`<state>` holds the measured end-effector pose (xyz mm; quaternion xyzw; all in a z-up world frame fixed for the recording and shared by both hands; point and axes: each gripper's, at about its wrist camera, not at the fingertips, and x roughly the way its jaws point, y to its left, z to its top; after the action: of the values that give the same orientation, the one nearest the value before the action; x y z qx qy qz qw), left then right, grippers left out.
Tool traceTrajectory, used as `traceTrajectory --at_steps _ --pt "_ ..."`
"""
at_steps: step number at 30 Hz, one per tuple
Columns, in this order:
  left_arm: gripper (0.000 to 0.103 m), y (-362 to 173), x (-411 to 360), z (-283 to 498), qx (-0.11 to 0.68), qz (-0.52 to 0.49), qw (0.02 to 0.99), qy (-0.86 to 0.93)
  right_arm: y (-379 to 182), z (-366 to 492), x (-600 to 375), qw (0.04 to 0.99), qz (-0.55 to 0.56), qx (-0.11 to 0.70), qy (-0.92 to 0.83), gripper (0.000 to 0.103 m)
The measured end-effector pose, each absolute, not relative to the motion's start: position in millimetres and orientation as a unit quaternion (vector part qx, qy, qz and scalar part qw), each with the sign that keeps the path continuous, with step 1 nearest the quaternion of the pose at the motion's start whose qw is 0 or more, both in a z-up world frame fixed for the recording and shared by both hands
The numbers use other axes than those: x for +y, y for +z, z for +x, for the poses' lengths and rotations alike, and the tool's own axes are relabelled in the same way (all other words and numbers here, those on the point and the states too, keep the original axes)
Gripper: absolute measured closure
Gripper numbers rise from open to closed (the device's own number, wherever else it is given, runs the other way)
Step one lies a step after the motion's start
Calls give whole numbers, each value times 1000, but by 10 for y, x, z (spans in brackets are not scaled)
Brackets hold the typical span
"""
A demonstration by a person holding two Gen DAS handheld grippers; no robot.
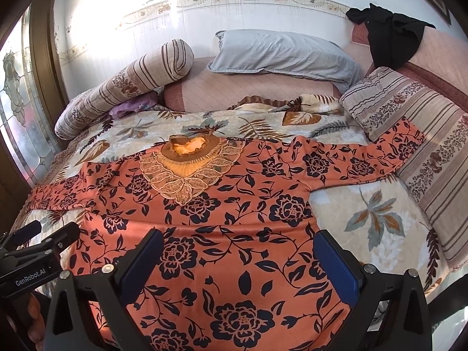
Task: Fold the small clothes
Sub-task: 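Grasp the sleeve cuff with the right gripper and fold it across the blouse body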
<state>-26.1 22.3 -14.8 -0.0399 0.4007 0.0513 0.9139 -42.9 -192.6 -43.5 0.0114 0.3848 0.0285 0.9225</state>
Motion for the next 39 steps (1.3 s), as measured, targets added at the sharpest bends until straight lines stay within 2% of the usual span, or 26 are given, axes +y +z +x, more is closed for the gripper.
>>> traceTrajectory --at_steps 7,11,13,20,26,27,28,29,34,39 --pt "0 -424 317 -53 428 -55 901 39 -708 -51 -2714 903 123 409 36 0" --pt "0 -750 468 98 456 -66 887 41 -1033 343 -3920 869 269 414 -21 0" --pt "0 -880 542 148 463 -65 882 49 -1104 582 -4567 863 301 397 -80 0" --pt "0 -1113 877 308 469 -79 876 79 -825 1626 -5875 871 257 348 -234 4" --pt "0 -1136 1172 339 450 -108 881 97 -864 2328 -6044 856 153 373 -325 5" --pt "0 -1168 1231 340 452 -113 879 102 -883 2403 -6024 852 138 382 -330 21" --pt "0 -1203 1281 342 456 -118 876 105 -878 2459 -6057 853 137 386 -323 77" --pt "0 -1240 1337 336 461 -125 872 108 -864 2503 -6069 853 158 398 -299 96" --pt "0 -1310 1600 233 454 -176 866 116 -368 2499 -5724 887 177 369 -213 98" --pt "0 -1238 1765 73 431 -207 871 114 428 2328 -4464 933 180 308 -53 98"
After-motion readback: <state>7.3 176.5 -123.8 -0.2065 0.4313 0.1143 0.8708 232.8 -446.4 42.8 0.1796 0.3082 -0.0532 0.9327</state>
